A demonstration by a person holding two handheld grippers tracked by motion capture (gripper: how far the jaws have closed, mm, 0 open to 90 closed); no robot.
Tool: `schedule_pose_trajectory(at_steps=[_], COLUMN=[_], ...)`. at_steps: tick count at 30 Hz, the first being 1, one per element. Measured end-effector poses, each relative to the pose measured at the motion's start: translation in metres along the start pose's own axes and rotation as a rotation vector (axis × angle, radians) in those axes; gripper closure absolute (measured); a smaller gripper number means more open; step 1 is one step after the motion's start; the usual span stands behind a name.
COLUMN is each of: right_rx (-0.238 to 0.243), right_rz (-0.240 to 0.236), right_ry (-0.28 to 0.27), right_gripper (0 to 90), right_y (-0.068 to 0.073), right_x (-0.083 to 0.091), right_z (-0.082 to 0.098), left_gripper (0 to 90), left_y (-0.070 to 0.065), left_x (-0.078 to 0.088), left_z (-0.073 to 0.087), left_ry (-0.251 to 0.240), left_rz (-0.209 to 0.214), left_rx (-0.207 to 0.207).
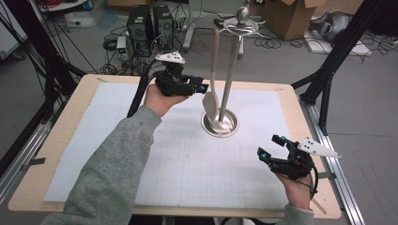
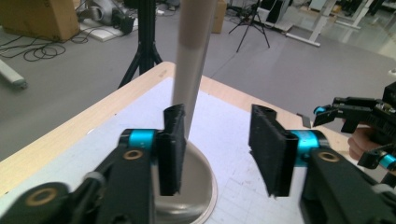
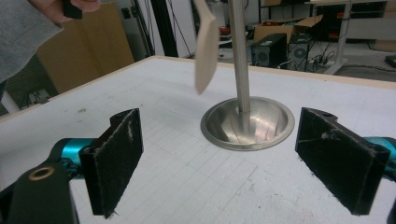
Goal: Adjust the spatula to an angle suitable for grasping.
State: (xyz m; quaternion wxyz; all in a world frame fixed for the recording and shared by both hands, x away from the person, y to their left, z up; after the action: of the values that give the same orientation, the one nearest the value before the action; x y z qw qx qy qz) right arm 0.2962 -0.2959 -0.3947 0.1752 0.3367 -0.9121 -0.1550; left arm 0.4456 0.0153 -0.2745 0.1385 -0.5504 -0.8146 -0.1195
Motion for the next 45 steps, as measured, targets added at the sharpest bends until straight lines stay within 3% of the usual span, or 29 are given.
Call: schedule_pose_trajectory(at_steps=[3,8,10,17,31,45], right_rx=[0.002,0.007,0.006,0.014,0.036,0.053], right_rz=[0.001,0.001,0.003,-0.001,-0.013,-0.008], right_ry=[0.0,-0.003,-0.004,-0.005,-0.006,0.016], right_gripper=[14.2,14.2,14.2,14.2,14.2,14.2], right_y=[0.001,0.001,0.001,0.005,0.013,0.018], right_x=[0.0,0.0,0.0,-0.002,-0.007,-0.013], right_z=[0.0,-0.001,-0.002,-0.003,-0.007,-0.005], left_gripper=[38.2,26.0,16.9,7.8,7.7,7.7], left_y=[-0.003,-0.005,-0.007,-0.01,-0.017,-0.023], left_x=[0.007,0.022,0.027,0.048,0.093,0.133], left_z=[0.001,0.005,0.009,0.026,0.056,0.086], left_ry=[0.007,-0.03,-0.023,-0.004,-0.005,-0.04], left_rz=[0.0,-0.007,-0.035,-0.079,-0.157,-0.213], left_rx=[-0.018,-0.024,-0.023,-0.042,-0.076,-0.068])
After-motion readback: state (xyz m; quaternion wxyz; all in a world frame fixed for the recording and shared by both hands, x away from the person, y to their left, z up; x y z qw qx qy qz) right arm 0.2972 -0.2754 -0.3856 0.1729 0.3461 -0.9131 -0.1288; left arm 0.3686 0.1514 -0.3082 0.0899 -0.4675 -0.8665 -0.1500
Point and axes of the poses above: each handheld gripper's, and its own axes: x roughly backward along the jaws, z roughly out of its underside, y roughly to its left, the point moved 5 cm from there along -x, roughly forward along the jaws, and after that the axes turned 13 degrees about -x, right-handed, at the moved point
